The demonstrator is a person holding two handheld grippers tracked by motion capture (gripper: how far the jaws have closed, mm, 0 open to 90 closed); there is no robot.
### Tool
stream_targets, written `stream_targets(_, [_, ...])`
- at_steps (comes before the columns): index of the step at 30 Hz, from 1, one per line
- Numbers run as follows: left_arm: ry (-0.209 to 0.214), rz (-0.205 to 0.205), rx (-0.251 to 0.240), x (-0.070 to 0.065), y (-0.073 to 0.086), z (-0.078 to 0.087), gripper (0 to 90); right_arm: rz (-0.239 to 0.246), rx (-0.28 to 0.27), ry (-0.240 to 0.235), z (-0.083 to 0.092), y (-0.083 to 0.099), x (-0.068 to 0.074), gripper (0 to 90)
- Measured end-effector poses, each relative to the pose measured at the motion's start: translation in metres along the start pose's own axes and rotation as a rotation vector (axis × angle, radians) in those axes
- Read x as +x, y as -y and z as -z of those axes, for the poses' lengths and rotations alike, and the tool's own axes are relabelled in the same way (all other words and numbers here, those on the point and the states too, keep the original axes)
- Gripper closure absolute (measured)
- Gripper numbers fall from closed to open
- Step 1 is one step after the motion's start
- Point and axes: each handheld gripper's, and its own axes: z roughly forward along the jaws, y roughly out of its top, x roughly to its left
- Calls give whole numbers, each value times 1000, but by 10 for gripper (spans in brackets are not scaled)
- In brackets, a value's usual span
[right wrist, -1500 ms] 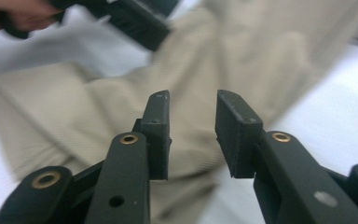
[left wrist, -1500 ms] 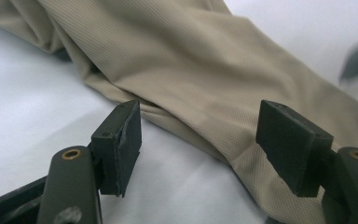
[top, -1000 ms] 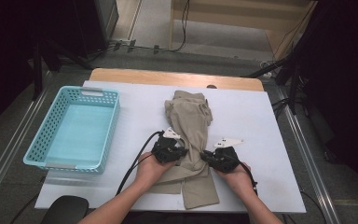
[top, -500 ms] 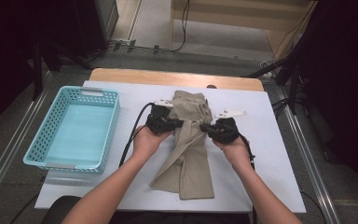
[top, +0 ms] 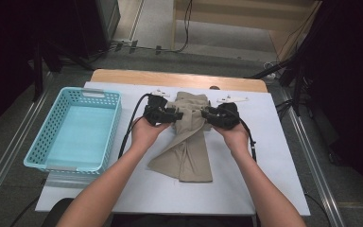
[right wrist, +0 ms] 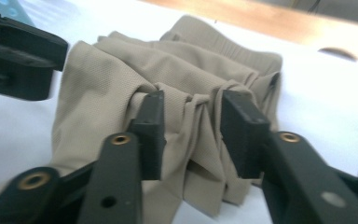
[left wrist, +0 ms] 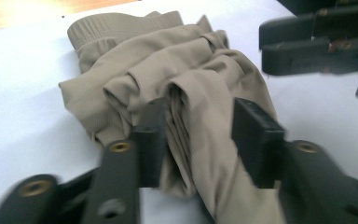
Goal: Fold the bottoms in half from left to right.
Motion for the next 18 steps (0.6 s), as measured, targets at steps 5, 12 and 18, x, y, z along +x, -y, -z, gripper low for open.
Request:
stream_targets(5, [35,-53,37,-12,23,24,447,27,29,-76,20,18,10,527])
stream_targets(12, [49,-76,72,-21,56,39,424,88,35,-133,40,53,34,528])
stream_targets(18, [40,-82,90,-26,83,49,430,119,58,-183,52,77,55,531])
